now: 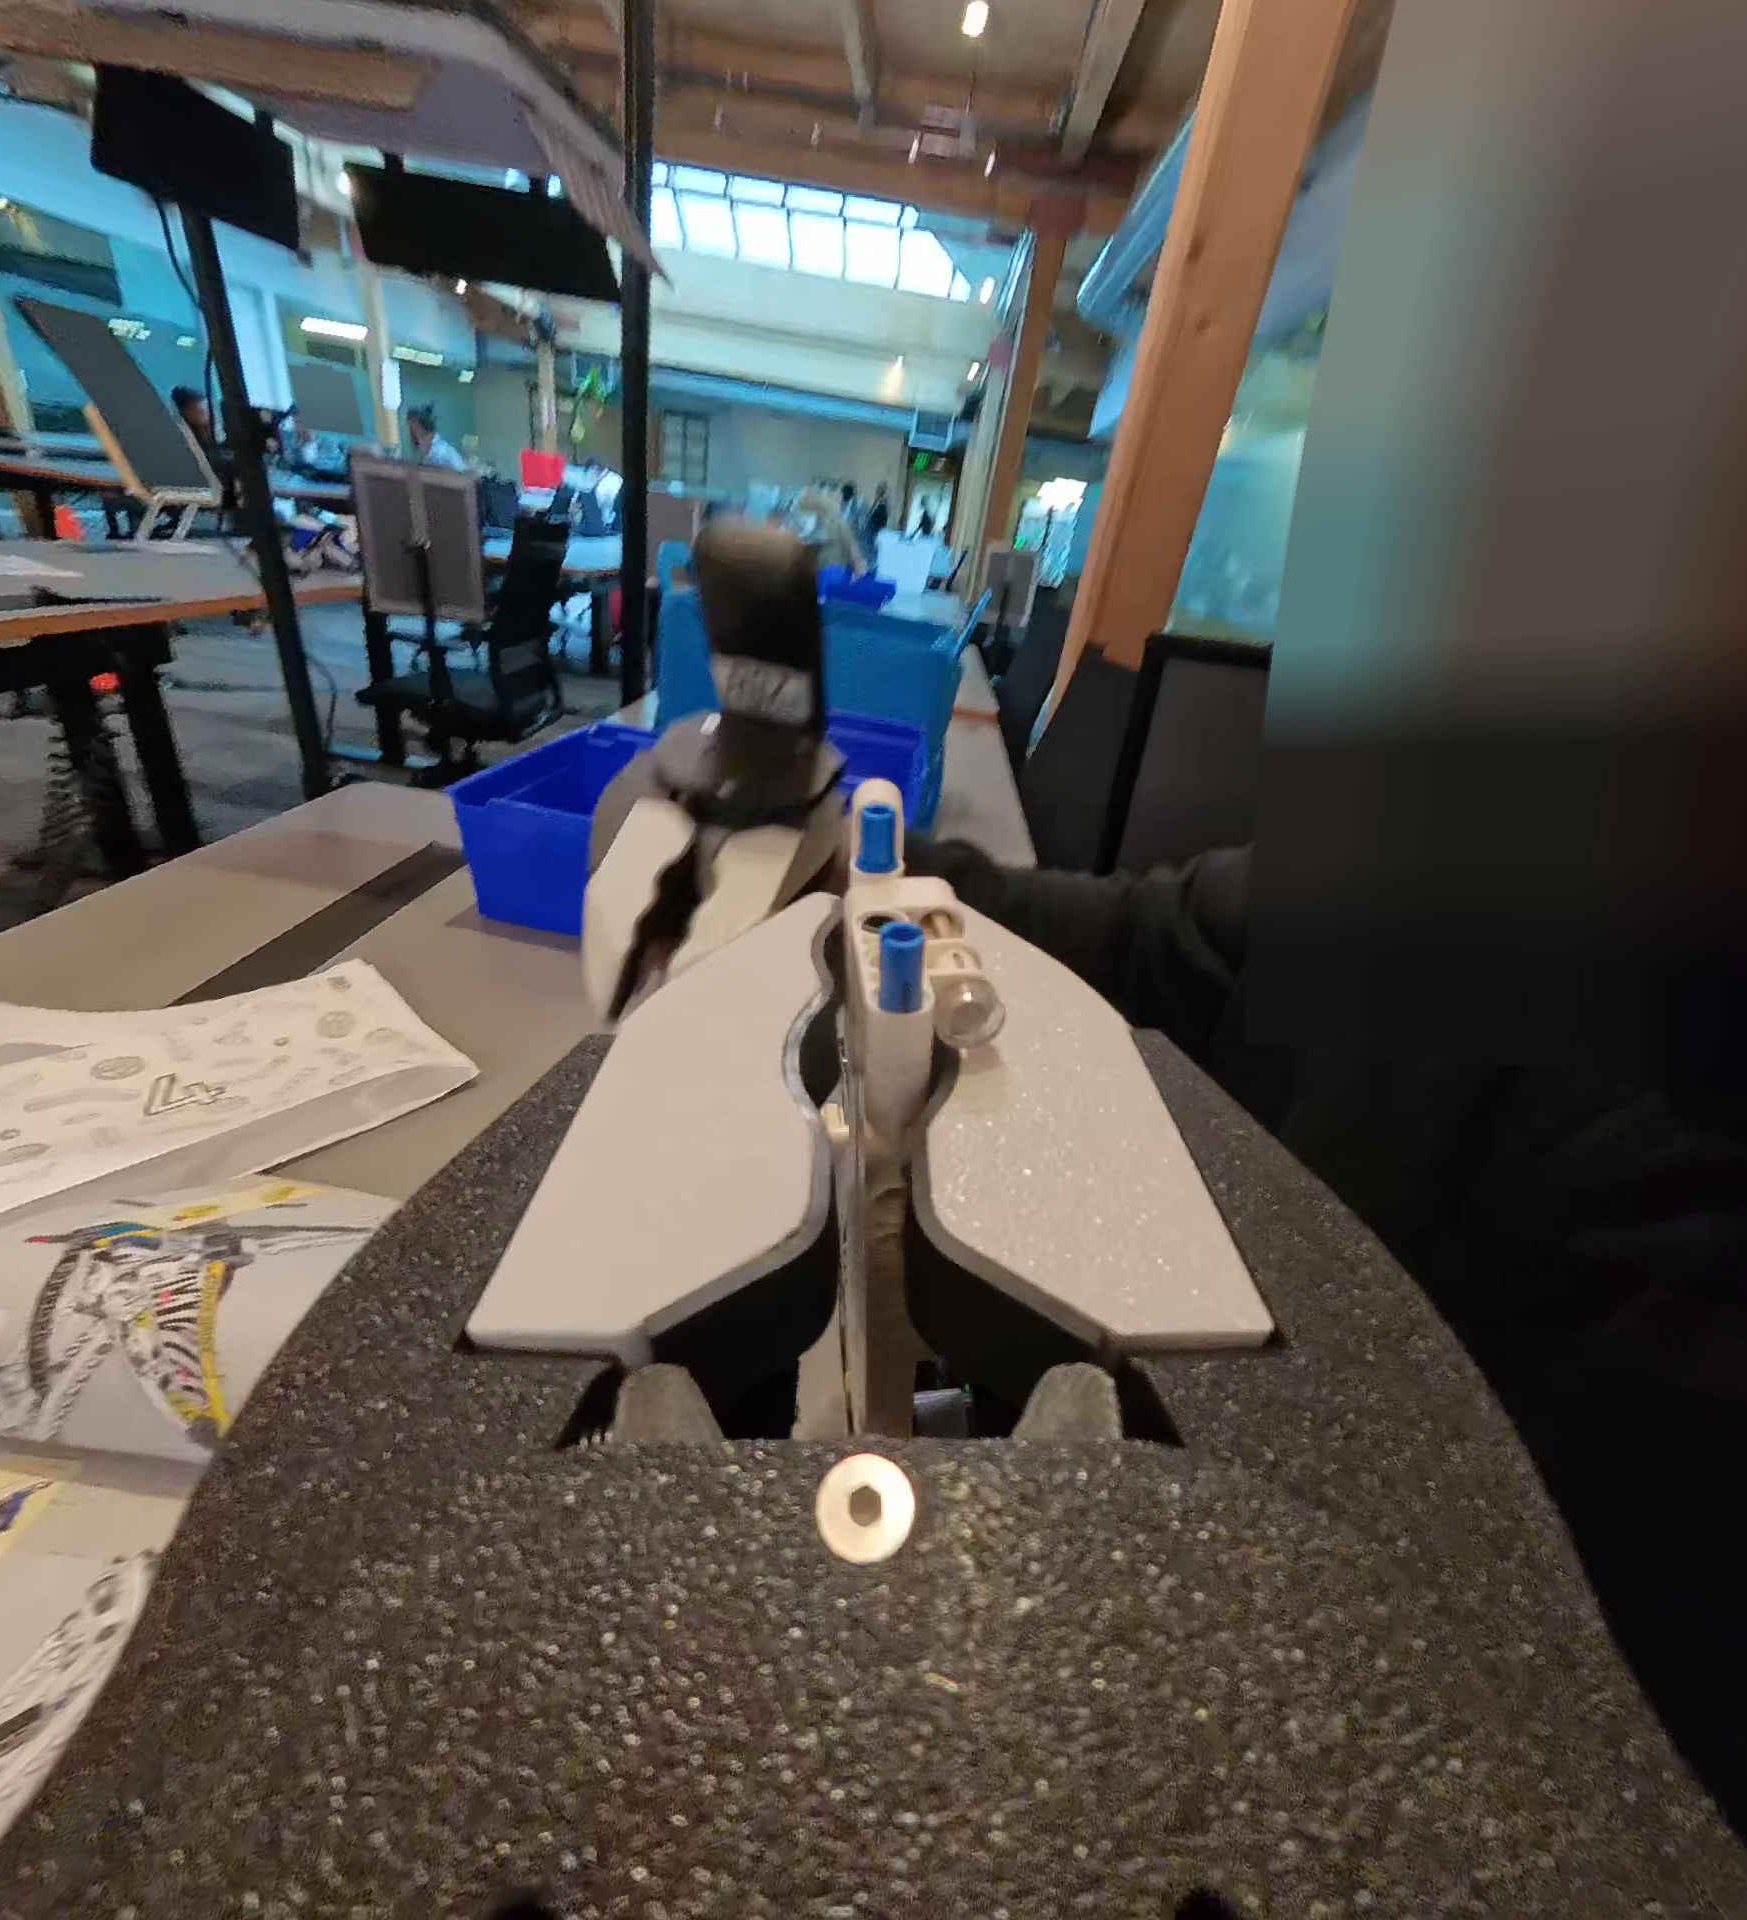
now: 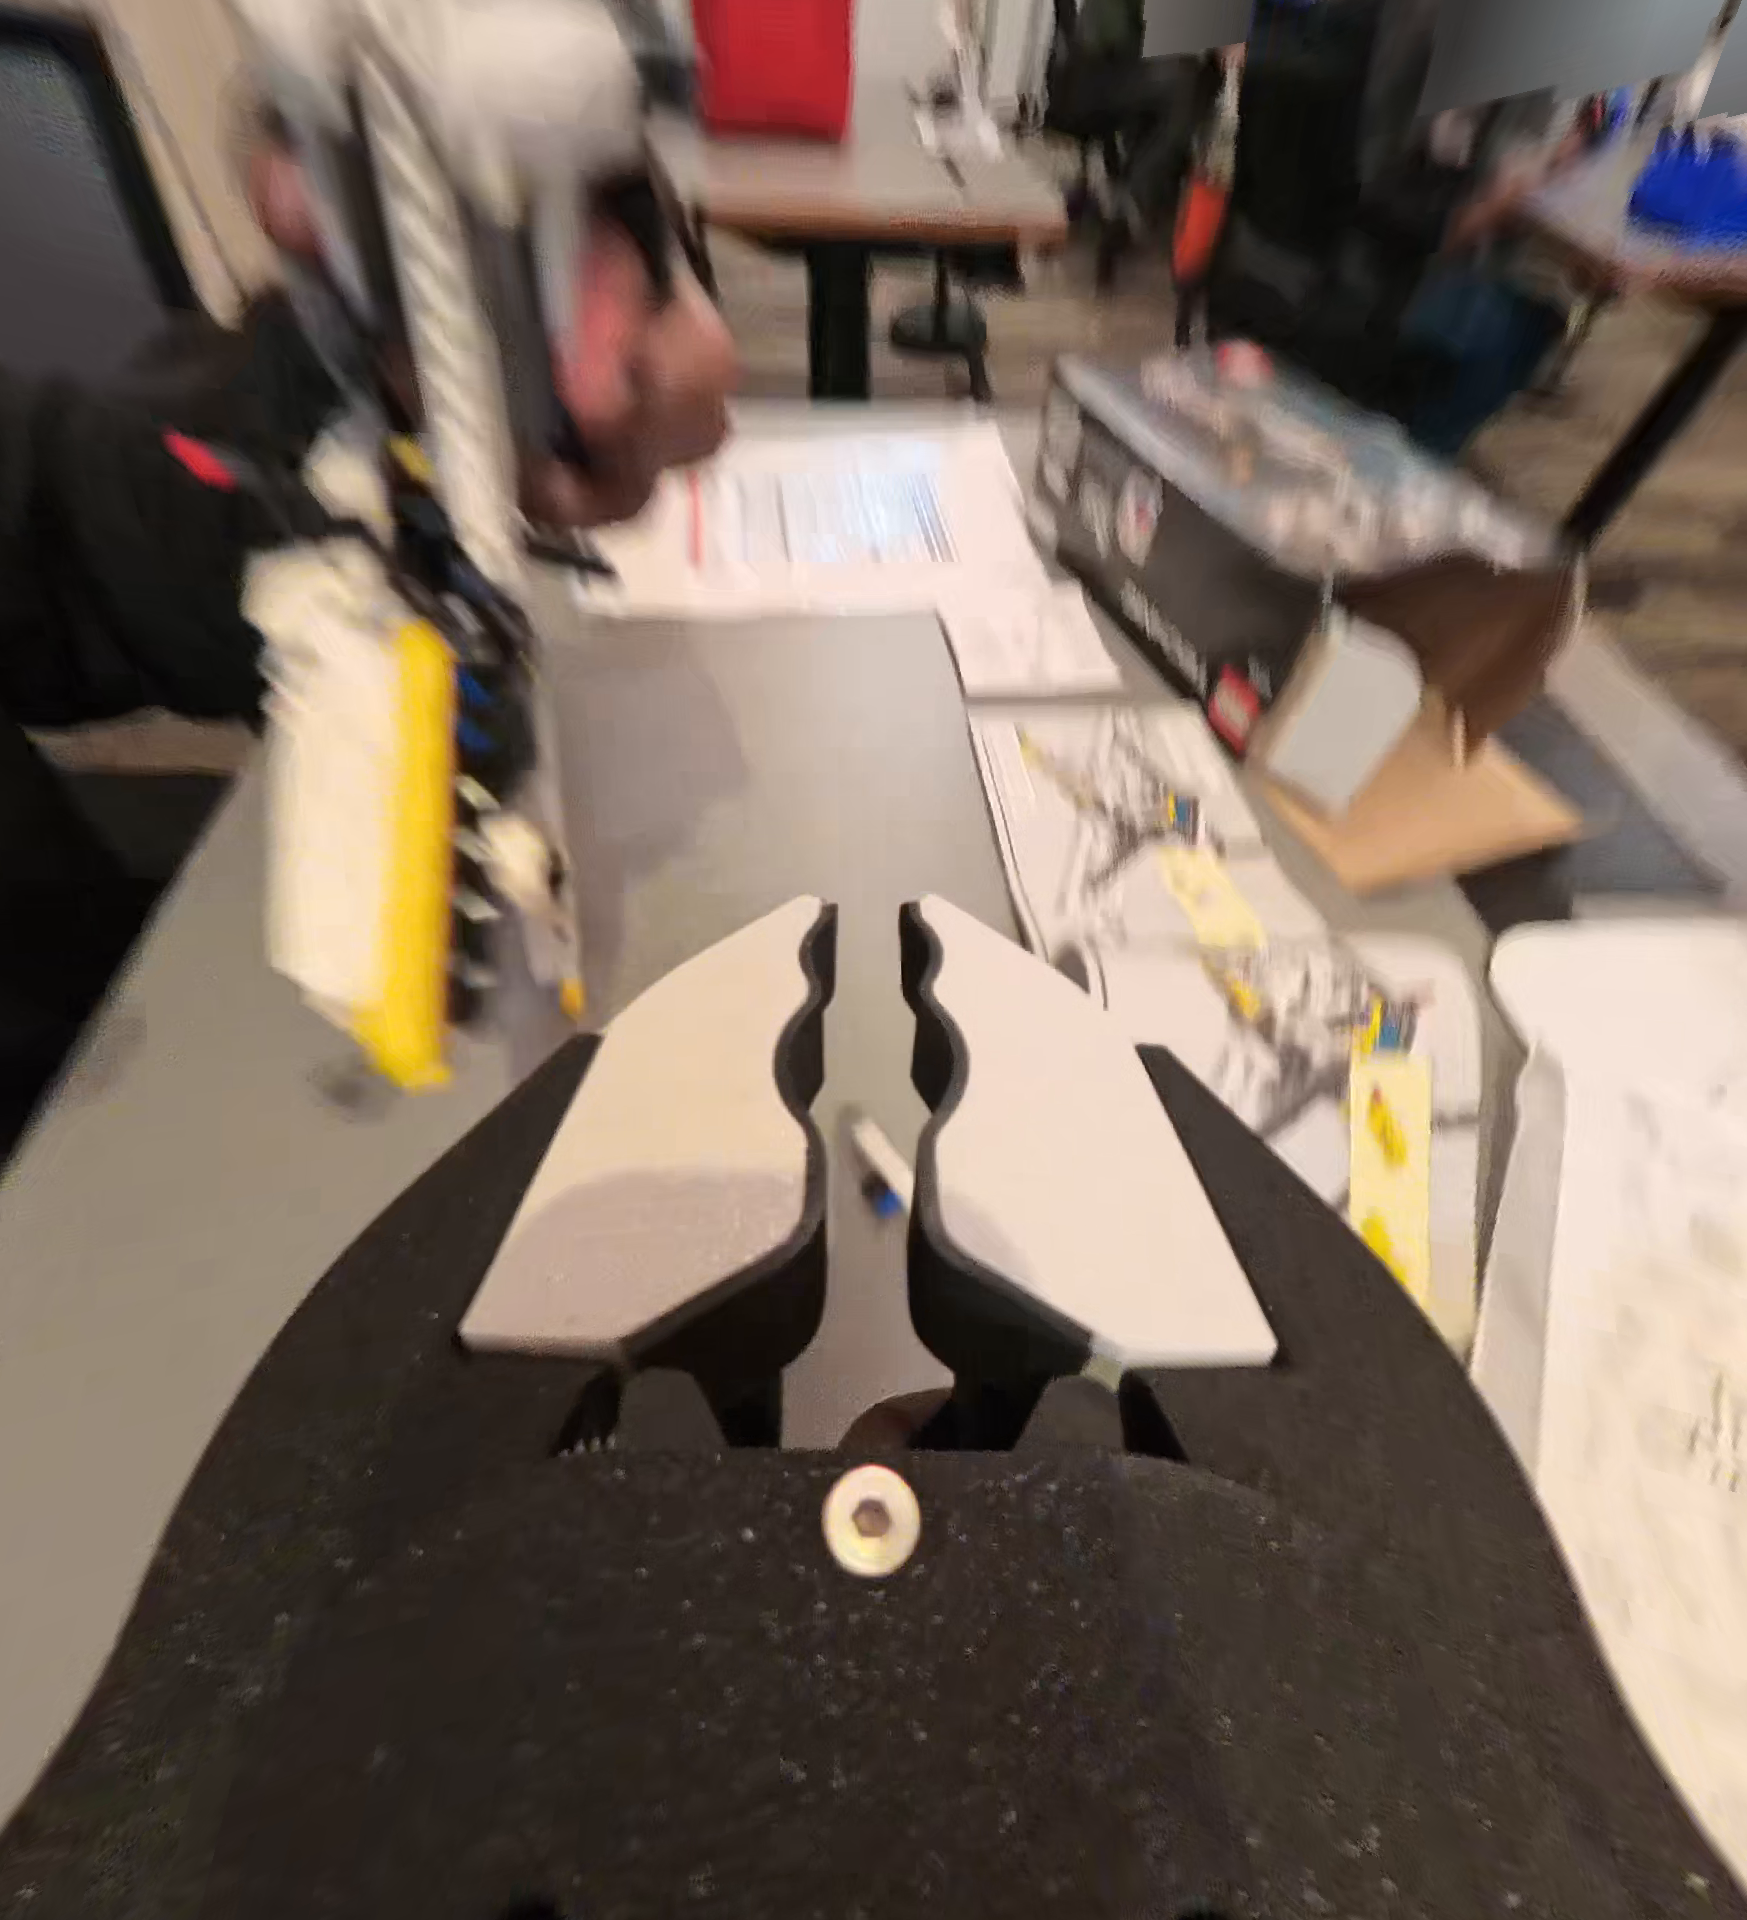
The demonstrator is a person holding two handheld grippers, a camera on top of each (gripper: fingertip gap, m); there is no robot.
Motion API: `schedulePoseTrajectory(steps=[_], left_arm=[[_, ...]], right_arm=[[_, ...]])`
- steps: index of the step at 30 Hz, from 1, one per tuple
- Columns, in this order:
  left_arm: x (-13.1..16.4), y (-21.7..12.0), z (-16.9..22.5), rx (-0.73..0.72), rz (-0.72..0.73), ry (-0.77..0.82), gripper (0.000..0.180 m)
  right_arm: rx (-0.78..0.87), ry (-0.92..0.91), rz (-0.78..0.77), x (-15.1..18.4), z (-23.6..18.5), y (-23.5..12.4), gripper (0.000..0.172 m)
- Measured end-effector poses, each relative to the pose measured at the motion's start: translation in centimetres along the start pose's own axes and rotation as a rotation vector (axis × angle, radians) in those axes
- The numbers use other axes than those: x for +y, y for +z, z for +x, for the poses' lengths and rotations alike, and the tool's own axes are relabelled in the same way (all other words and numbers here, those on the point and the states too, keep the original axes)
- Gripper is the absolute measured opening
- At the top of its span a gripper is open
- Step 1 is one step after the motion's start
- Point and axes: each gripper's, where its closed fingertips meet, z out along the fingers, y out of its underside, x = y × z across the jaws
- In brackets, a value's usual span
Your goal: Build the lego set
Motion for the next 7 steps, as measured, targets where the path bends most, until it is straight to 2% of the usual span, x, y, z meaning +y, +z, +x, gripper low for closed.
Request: schedulePoseTrajectory(steps=[3,7], left_arm=[[-0.1,-2.0,-0.3,0.041,0.088,-0.037,0.008],[-0.2,-3.8,-0.9,0.084,0.169,-0.101,0.007]], right_arm=[[0.008,0.111,-0.130,6.1,1.8,1.6,0.015],[-0.003,0.122,-0.223,10.0,2.2,3.3,0.018]])
